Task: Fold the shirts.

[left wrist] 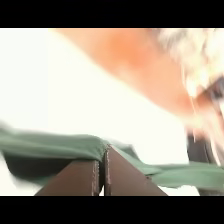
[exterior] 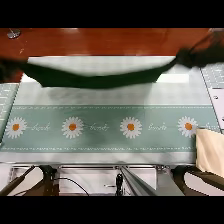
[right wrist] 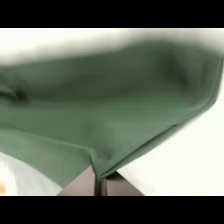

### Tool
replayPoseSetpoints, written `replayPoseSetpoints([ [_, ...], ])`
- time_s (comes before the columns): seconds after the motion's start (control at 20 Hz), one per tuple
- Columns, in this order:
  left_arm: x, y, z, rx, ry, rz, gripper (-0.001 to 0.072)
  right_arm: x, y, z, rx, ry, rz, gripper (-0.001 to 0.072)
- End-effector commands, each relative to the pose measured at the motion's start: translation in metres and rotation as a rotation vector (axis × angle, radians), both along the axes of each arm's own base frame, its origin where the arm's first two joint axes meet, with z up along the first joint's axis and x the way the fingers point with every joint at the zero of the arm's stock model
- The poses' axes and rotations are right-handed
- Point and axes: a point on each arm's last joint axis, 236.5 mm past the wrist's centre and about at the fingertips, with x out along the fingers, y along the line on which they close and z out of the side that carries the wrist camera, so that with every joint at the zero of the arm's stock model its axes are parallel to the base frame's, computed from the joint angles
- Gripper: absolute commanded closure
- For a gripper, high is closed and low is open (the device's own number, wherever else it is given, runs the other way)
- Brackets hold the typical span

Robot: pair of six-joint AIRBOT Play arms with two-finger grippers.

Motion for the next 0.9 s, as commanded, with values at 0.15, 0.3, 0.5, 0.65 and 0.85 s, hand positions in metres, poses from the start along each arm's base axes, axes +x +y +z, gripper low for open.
replayPoseSetpoints([
  [0.15,-0.107,-0.037,0.28,0.301,-0.666,0.225,0.0681,-0.105,-0.007,0.259,-0.12,-0.632,-0.048,0.0695],
  [0.3,-0.162,-0.048,0.279,0.486,-0.602,0.321,0.068,-0.181,-0.021,0.274,-0.222,-0.707,-0.119,0.0695],
  [0.5,-0.242,-0.054,0.285,0.737,-0.643,0.512,0.068,-0.26,-0.041,0.27,-0.31,-0.743,-0.221,0.0695],
  [0.65,-0.285,-0.047,0.285,0.806,-0.651,0.616,0.068,-0.295,-0.043,0.258,-0.327,-0.712,-0.239,0.0695],
  [0.85,-0.297,-0.04,0.253,0.813,-0.558,0.509,0.0681,-0.307,-0.051,0.223,-0.338,-0.554,-0.258,0.0694],
])
